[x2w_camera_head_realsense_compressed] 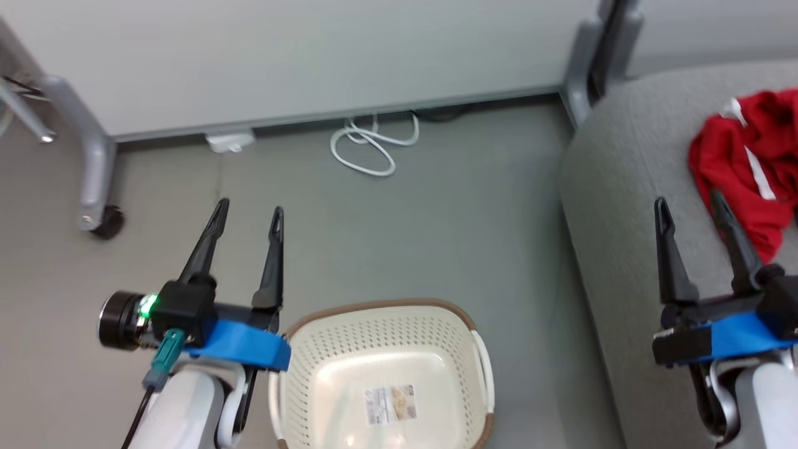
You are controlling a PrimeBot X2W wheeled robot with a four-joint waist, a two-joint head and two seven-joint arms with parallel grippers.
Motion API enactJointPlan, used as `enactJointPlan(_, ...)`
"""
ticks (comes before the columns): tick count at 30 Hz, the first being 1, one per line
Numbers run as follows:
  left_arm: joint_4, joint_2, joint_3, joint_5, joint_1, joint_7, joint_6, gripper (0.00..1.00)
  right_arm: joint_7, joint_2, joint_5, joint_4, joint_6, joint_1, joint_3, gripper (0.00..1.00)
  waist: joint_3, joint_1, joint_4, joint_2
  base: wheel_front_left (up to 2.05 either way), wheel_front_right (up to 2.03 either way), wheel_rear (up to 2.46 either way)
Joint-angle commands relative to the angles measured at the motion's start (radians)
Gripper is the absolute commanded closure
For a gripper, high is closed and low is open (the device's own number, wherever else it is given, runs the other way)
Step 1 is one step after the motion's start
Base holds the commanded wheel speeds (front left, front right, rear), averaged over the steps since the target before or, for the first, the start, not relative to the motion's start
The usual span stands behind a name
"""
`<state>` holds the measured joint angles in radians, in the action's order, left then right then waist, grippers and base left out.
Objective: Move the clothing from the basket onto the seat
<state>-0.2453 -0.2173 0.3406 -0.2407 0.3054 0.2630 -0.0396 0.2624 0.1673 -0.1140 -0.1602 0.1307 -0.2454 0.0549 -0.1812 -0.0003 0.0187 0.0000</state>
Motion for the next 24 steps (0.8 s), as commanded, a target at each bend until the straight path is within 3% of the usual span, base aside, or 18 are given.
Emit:
enactJointPlan(1, 0.008, 0.002, -0.018, 0.007, -0.034, 0.003, 0.001, 0.00, 0.004, -0.009, -0.003, -0.002, 0.000, 0.033, 0.005, 0.00, 0.075, 0.0003, -0.073, 0.0000, 0.00, 0.00, 0.00)
enactJointPlan(9, 0.042, 0.022, -0.125, 0.038, -0.157, 0.003, 0.018, 0.00, 0.004, -0.057, 0.018, 0.015, 0.000, 0.141, 0.014, 0.00, 0.147, 0.0003, -0.109, 0.0000, 0.00, 0.00, 0.00)
enactJointPlan(24, 0.066, 0.073, -0.243, 0.084, -0.283, 0.003, 0.084, 0.00, 0.004, -0.103, 0.036, 0.008, 0.000, 0.239, 0.040, 0.00, 0.197, 0.0003, -0.101, 0.0000, 0.00, 0.00, 0.00)
